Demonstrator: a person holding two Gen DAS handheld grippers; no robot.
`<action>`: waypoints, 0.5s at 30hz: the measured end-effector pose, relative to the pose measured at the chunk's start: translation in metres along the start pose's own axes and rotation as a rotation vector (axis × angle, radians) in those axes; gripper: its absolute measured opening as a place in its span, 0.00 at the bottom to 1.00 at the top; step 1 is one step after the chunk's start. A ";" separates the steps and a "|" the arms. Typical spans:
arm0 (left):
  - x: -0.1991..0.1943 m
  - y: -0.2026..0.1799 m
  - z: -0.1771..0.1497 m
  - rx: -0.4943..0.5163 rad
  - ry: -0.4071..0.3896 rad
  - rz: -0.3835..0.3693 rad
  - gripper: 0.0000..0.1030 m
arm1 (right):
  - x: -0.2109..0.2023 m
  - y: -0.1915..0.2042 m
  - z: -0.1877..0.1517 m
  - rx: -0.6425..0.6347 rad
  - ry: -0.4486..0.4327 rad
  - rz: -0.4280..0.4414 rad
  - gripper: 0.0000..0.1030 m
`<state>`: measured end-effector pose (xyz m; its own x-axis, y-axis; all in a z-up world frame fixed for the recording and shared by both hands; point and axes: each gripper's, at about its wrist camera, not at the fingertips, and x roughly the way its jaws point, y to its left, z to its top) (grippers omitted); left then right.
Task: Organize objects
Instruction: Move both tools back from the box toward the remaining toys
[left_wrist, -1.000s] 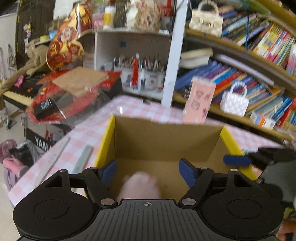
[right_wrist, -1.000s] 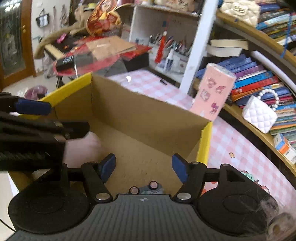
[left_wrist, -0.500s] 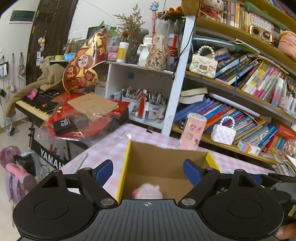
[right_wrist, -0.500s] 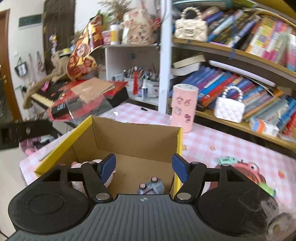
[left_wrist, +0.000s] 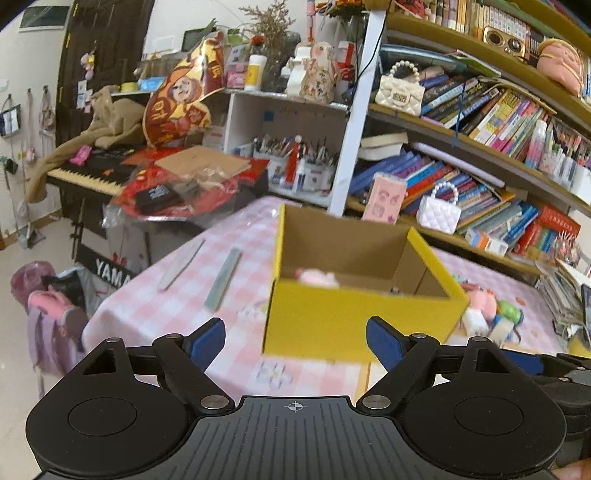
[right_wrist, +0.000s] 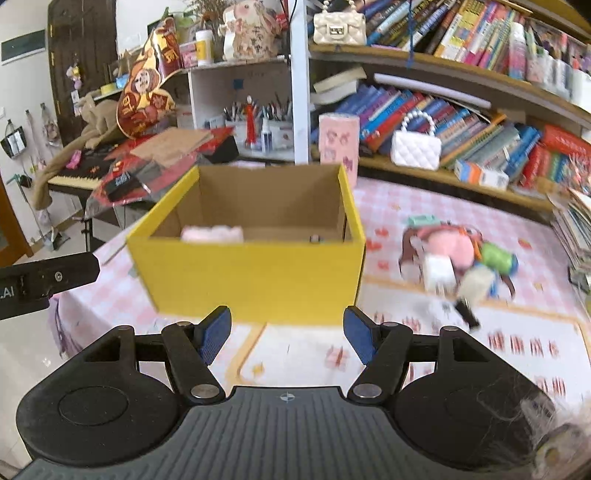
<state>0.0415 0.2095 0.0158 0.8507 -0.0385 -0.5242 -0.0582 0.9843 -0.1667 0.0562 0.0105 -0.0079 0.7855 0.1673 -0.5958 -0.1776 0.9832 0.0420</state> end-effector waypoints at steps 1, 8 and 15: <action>-0.004 0.002 -0.005 -0.002 0.008 0.003 0.84 | -0.006 0.003 -0.007 -0.001 0.002 -0.007 0.63; -0.026 0.001 -0.037 0.006 0.053 0.003 0.84 | -0.035 0.009 -0.046 0.033 0.029 -0.073 0.64; -0.038 -0.019 -0.056 0.107 0.083 -0.051 0.85 | -0.057 -0.001 -0.072 0.074 0.054 -0.154 0.68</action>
<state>-0.0190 0.1824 -0.0076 0.8050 -0.0990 -0.5849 0.0444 0.9933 -0.1071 -0.0309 -0.0049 -0.0319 0.7670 0.0123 -0.6416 -0.0119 0.9999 0.0050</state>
